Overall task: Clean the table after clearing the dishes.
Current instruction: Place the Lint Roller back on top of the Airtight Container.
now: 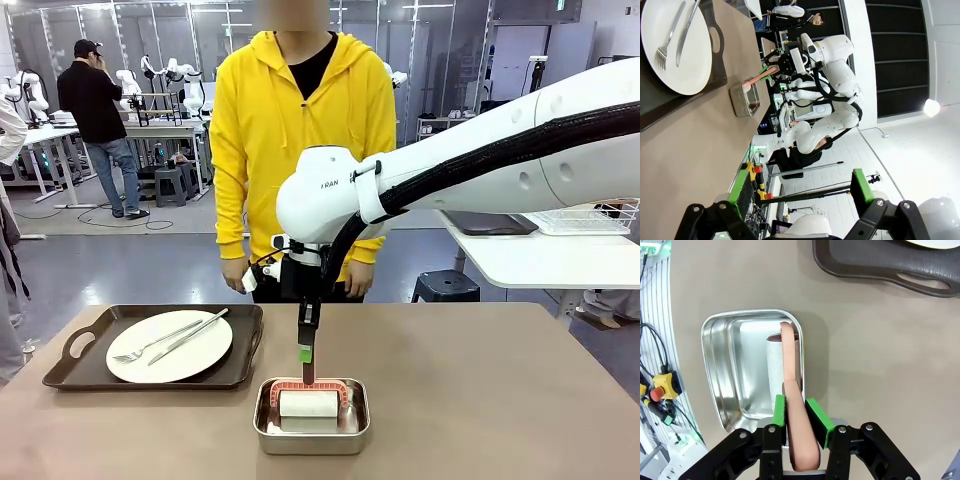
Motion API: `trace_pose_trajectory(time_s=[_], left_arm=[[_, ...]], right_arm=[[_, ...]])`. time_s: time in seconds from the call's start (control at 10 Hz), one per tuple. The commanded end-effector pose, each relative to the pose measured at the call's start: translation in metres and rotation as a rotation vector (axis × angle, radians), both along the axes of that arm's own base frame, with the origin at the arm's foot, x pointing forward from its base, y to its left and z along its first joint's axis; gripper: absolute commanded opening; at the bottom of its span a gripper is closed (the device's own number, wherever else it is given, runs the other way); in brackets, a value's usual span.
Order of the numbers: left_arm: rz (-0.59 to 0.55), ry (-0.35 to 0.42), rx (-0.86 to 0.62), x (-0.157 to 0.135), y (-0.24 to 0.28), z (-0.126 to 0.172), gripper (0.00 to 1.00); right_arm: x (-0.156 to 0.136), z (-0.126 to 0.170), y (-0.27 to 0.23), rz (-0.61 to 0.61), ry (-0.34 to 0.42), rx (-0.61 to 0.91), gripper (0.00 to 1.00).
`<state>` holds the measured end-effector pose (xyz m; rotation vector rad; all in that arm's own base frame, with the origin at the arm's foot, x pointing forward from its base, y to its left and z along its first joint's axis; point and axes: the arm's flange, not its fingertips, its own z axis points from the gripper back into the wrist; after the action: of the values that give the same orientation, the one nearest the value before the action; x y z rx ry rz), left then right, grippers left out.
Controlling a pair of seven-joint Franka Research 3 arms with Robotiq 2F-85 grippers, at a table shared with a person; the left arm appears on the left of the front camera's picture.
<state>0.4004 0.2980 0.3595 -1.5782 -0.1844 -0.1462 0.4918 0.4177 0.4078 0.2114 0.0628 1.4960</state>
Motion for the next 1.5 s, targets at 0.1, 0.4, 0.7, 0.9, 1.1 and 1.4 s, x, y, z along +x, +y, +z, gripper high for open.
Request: trace_pose_trajectory(time_s=[0.1, 0.4, 0.7, 0.9, 1.1, 1.4], left_arm=[[0.007, 0.0, 0.002, -0.003, 0.002, 0.001, 1.0], [0.007, 0.0, 0.002, -0.003, 0.002, 0.001, 1.0], [0.007, 0.0, 0.002, -0.003, 0.002, 0.001, 1.0], [0.007, 0.0, 0.002, -0.003, 0.002, 0.001, 1.0], [0.007, 0.0, 0.002, -0.003, 0.002, 0.001, 1.0], [0.007, 0.0, 0.002, -0.003, 0.002, 0.001, 1.0]], right_arm=[[-0.001, -0.012, -0.006, 0.019, -0.014, 0.018, 0.23], [-0.002, -0.009, -0.006, 0.025, -0.003, -0.003, 0.23], [-0.003, -0.001, -0.005, 0.025, -0.006, -0.001, 0.45], [-0.006, 0.009, -0.004, 0.015, -0.001, -0.023, 0.57], [-0.009, 0.024, -0.001, 0.017, -0.024, -0.018, 0.69], [-0.007, 0.039, 0.0, 0.001, -0.04, -0.031, 0.83]])
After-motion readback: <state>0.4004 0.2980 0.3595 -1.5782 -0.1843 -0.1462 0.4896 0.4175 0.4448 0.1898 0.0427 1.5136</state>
